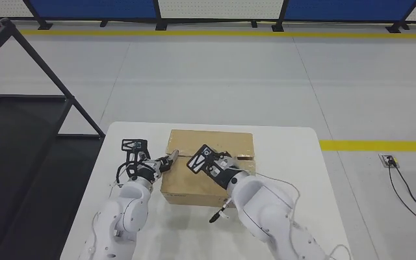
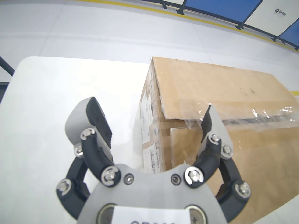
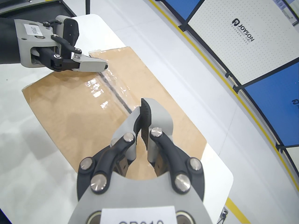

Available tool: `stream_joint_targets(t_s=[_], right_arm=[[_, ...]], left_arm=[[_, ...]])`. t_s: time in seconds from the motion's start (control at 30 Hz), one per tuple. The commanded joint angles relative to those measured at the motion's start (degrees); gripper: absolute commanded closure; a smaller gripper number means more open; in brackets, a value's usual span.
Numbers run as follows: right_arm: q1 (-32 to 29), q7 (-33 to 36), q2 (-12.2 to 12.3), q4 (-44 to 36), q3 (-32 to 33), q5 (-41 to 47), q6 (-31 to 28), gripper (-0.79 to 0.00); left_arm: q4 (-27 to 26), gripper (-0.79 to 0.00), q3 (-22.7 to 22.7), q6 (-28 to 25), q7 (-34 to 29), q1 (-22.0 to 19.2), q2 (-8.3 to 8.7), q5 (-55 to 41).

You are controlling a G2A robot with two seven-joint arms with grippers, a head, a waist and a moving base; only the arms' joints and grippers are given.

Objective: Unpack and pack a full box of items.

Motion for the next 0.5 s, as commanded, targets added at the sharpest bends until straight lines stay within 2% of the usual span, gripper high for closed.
stream_joint_targets(t_s=[0.0, 0.17, 0.47], right_arm=[[2.5, 1.1, -0.7, 2.8, -2.0, -0.1, 1.8, 0.0], [7.4, 5.6, -2.5, 9.1, -5.3, 1.6, 2.9, 0.0], [9.9, 7.5, -4.3, 14.7, -7.9, 4.8, 2.7, 0.0]], left_arm=[[-0.7, -0.785, -1.1, 0.1, 0.1, 0.7, 0.14, -0.1], [-2.8, -0.785, -5.2, 1.4, 1.2, 2.7, 0.53, -1.5], [-2.5, -0.785, -10.0, 2.0, 2.3, 3.1, 1.0, -4.2]])
